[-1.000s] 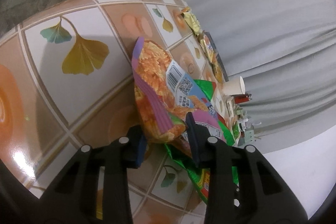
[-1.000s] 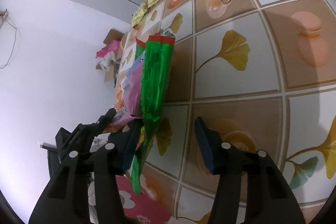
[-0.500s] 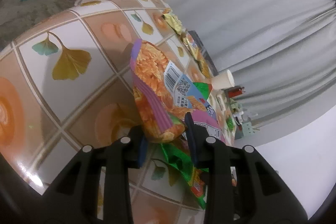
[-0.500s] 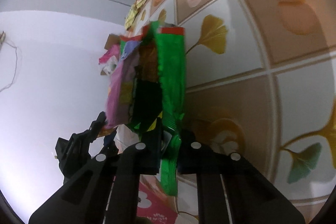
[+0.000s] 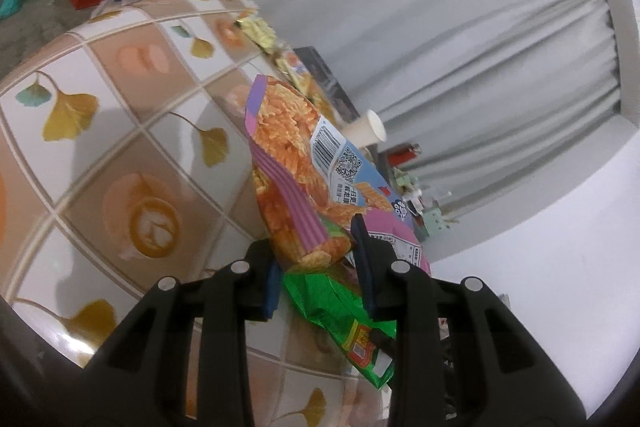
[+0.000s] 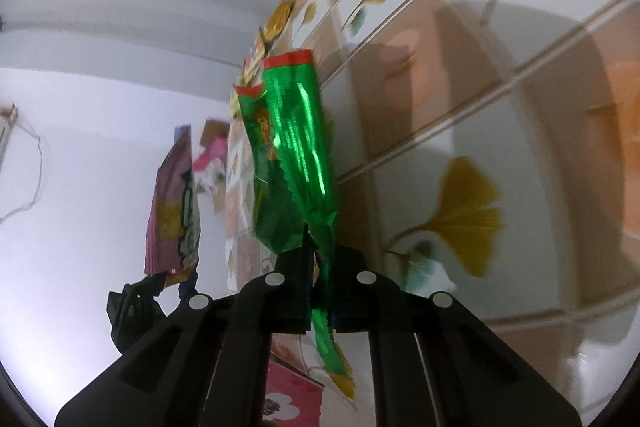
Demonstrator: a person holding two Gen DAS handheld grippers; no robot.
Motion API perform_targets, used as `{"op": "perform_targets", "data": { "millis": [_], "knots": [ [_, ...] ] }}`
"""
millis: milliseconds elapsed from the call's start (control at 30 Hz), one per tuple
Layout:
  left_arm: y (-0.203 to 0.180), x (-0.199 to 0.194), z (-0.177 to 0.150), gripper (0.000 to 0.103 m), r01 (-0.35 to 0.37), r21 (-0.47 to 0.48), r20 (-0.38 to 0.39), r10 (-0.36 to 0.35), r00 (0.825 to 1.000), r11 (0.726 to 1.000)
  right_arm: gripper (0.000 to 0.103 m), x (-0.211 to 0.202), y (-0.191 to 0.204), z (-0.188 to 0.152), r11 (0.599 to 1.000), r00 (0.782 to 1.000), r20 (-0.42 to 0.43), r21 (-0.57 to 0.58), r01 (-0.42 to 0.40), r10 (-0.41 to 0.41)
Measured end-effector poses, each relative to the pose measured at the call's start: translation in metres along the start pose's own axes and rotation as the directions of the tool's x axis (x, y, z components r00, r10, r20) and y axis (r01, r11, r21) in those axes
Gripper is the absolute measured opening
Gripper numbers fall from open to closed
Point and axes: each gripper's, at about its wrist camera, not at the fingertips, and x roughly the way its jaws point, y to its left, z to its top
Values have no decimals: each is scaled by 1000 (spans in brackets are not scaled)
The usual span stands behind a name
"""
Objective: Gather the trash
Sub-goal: 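Carry the chip packet and green wrapper over the blue wastebasket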
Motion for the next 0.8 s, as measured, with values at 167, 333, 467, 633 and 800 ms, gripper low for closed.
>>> {"op": "perform_targets", "data": {
  "millis": [167, 333, 467, 633, 800],
  "knots": [
    [-20, 2, -10, 29, 52, 42, -35, -50, 998, 998, 6, -40, -16, -11, 998, 998, 58, 41, -40, 37],
    [-46, 11, -19, 29, 91, 88, -81, -84, 993, 992, 6, -69, -29, -12, 992, 988, 122, 75, -99, 90],
    [-75, 21, -30, 29, 130, 143, -123, -112, 986, 981, 6, -101, -41, -12, 986, 974, 186, 85, -146, 129],
    [-126, 45, -57, 29, 203, 213, -212, -157, 965, 956, 6, -156, -66, -18, 974, 940, 299, 100, -202, 164],
    [-185, 85, -101, 29, 302, 273, -347, -199, 916, 913, 6, -225, -104, -27, 965, 883, 446, 131, -227, 147]
  ]
}}
